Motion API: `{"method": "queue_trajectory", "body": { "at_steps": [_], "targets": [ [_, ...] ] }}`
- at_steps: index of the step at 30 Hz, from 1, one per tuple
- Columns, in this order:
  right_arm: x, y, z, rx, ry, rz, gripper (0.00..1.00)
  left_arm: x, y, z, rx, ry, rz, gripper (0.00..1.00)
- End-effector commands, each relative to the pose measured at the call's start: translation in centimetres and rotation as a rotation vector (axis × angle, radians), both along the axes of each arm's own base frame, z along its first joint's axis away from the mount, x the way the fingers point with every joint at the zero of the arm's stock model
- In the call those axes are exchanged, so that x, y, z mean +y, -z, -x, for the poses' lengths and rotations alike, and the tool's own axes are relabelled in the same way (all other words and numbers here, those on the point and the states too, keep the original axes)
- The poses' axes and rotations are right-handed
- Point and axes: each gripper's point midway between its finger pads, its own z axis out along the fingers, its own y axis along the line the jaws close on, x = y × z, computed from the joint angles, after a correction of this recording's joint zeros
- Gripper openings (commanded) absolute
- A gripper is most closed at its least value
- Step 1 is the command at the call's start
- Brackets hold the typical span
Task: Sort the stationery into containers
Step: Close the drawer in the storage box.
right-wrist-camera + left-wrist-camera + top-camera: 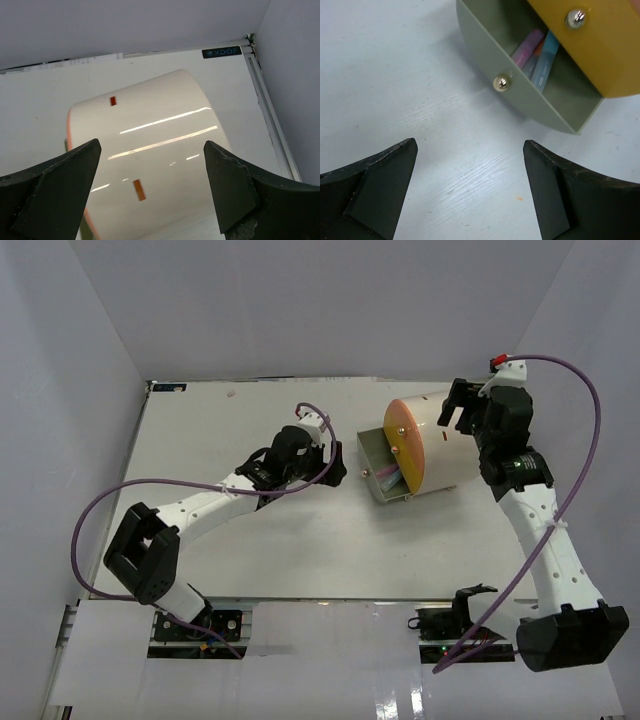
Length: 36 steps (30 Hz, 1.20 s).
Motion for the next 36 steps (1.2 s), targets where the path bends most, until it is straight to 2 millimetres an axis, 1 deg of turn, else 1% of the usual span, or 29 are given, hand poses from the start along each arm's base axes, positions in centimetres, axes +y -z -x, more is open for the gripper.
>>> {"method": "queue_trajectory", "body": {
  "at_steps": [1, 2, 3, 5, 8, 9, 11, 12, 15, 16, 17, 18, 19, 20, 21, 22, 23, 25, 26, 27, 28, 29, 30, 31, 32, 33, 34, 35, 36],
  "targets": [
    [-1.4, -1.2, -1.5, -0.012, -0.067, -0.071, 0.9, -0.7, 0.8, 0.8, -0.045, 0.118, -0.012, 0.98],
    [-1.4, -0.4, -2.0, 0.013, -0.095, -0.094, 0.9, -1.2, 0.8, 0.7, -0.067, 0.144, 0.004, 0.98],
    [-3.2, -0.1, -2.3, 0.021, -0.075, -0.116, 0.91, -1.3, 1.2, 0.8, -0.075, 0.159, -0.001, 0.98],
    [-3.8, 1.1, -3.2, 0.06, -0.113, -0.186, 0.91, -1.7, 2.1, 0.6, -0.101, 0.197, -0.015, 0.98],
    [-3.7, 2.2, -4.0, 0.091, -0.157, -0.22, 0.91, -2.5, 2.4, 0.2, -0.139, 0.245, -0.021, 0.98],
    [-3.7, 2.5, -4.2, 0.096, -0.159, -0.221, 0.91, -2.9, 3.2, -0.1, -0.135, 0.256, -0.032, 0.98],
    [-3.4, 3.1, -4.7, 0.111, -0.183, -0.23, 0.91, -3.6, 3.1, -0.7, -0.167, 0.278, -0.033, 0.98],
    [-3.2, 3.3, -4.9, 0.119, -0.197, -0.238, 0.91, -3.9, 4.0, -1.0, -0.162, 0.292, -0.04, 0.98],
    [-2.3, 4.8, -5.3, 0.162, -0.246, -0.265, 0.91, -5.4, 3.7, -1.9, -0.2, 0.334, -0.029, 0.98],
    [-2.2, 5.3, -5.3, 0.172, -0.254, -0.269, 0.91, -5.8, 4.8, -2.2, -0.19, 0.344, -0.038, 0.98],
    [-2.0, 5.6, -5.3, 0.177, -0.265, -0.277, 0.91, -6.3, 4.3, -2.8, -0.213, 0.354, -0.038, 0.98],
    [-1.9, 6.1, -5.2, 0.179, -0.269, -0.277, 0.91, -6.7, 4.4, -3.1, -0.219, 0.363, -0.037, 0.98],
    [-1.8, 6.3, -5.1, 0.181, -0.273, -0.28, 0.91, -7.2, 5.2, -3.2, -0.212, 0.385, -0.039, 0.98],
    [-1.8, 6.5, -5.1, 0.183, -0.276, -0.281, 0.91, -7.6, 5.4, -3.4, -0.218, 0.396, -0.038, 0.98],
    [-1.8, 6.7, -5.0, 0.186, -0.276, -0.282, 0.91, -8.2, 4.8, -3.9, -0.242, 0.411, -0.031, 0.98],
    [-1.7, 7.0, -4.9, 0.192, -0.277, -0.284, 0.91, -8.6, 5.5, -4.1, -0.24, 0.427, -0.03, 0.98],
    [-1.7, 7.1, -4.9, 0.194, -0.279, -0.285, 0.91, -9.0, 5.6, -4.3, -0.242, 0.433, -0.026, 0.98],
    [-1.5, 7.5, -4.8, 0.198, -0.289, -0.29, 0.91, -9.8, 5.2, -5.0, -0.28, 0.457, -0.025, 0.98],
    [-1.3, 7.4, -4.7, 0.198, -0.3, -0.296, 0.91, -10.3, 6.1, -5.1, -0.273, 0.475, -0.026, 0.98],
    [-1.2, 7.5, -4.7, 0.197, -0.302, -0.299, 0.91, -10.6, 6.1, -5.2, -0.281, 0.49, -0.021, 0.98],
    [-1.1, 7.6, -4.6, 0.198, -0.309, -0.303, 0.91, -11.2, 5.4, -5.6, -0.305, 0.498, -0.007, 0.98],
    [-1.1, 7.7, -4.7, 0.199, -0.31, -0.305, 0.91, -11.5, 6.1, -5.7, -0.3, 0.514, -0.002, 0.98],
    [-1.1, 7.6, -4.6, 0.198, -0.312, -0.305, 0.91, -11.9, 6.1, -5.8, -0.307, 0.522, 0.004, 0.98],
    [-1.0, 7.6, -4.6, 0.198, -0.314, -0.308, 0.91, -12.4, 5.3, -6.1, -0.331, 0.528, 0.022, 0.98],
    [-1.0, 7.6, -4.6, 0.198, -0.316, -0.308, 0.91, -12.7, 5.1, -6.3, -0.34, 0.535, 0.03, 0.98],
    [-1.0, 7.6, -4.6, 0.199, -0.315, -0.311, 0.91, -13.1, 5.6, -6.4, -0.335, 0.547, 0.037, 0.98],
    [-1.0, 7.5, -4.6, 0.194, -0.313, -0.312, 0.91, -13.7, 4.7, -6.8, -0.356, 0.547, 0.057, 0.98],
    [-1.0, 7.5, -4.6, 0.194, -0.314, -0.314, 0.91, -14.1, 4.5, -6.9, -0.359, 0.552, 0.067, 0.98],
    [-0.9, 7.5, -4.6, 0.194, -0.315, -0.315, 0.91, -14.4, 5.0, -7.1, -0.357, 0.56, 0.076, 0.98]
  ]
}}
